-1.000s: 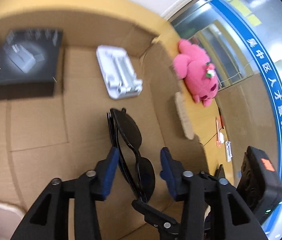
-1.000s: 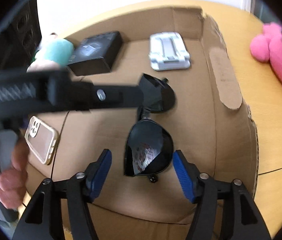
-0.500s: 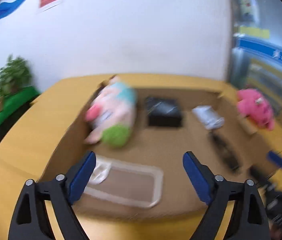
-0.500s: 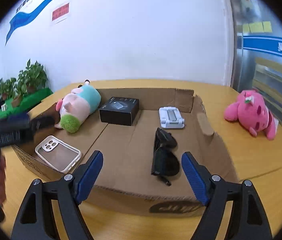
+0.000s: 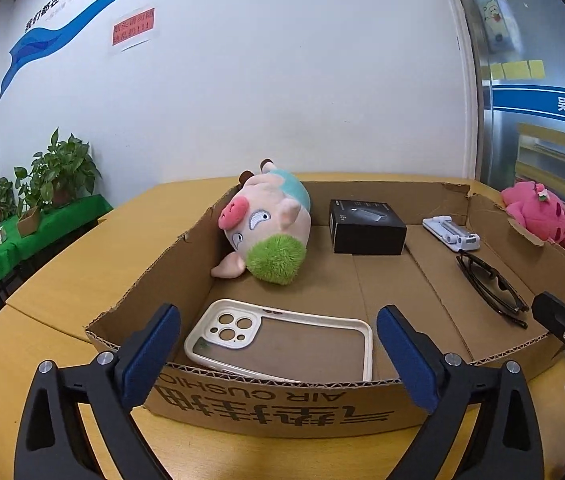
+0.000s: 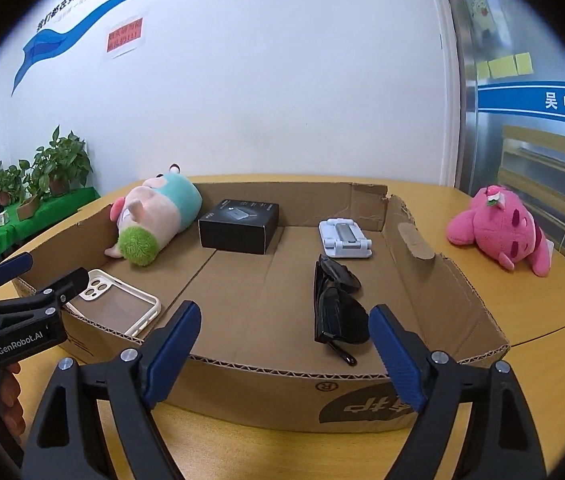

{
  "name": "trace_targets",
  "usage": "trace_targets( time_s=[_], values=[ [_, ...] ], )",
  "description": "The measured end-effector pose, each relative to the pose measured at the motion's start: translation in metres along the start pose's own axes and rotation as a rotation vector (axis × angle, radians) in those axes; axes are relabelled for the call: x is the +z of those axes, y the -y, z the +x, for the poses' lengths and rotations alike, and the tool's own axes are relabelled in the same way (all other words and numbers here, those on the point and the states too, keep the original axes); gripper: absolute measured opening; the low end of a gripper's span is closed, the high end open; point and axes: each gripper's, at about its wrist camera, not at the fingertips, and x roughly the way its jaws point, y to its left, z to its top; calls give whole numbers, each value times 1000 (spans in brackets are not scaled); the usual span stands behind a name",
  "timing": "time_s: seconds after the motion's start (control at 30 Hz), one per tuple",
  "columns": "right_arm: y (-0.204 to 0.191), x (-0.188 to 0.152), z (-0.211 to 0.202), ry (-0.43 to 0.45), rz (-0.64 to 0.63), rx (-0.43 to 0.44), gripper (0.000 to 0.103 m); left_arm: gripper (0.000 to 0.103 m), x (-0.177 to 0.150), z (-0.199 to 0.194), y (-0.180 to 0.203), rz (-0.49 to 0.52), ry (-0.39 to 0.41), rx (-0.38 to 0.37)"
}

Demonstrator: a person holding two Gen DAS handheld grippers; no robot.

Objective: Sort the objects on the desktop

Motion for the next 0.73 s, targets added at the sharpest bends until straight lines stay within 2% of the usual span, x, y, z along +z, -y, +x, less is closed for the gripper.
trace_targets(
  time_s=[0.73],
  values=[
    [1, 2, 3, -1, 6, -5, 88, 102, 3, -4, 5, 1, 1, -3]
  ],
)
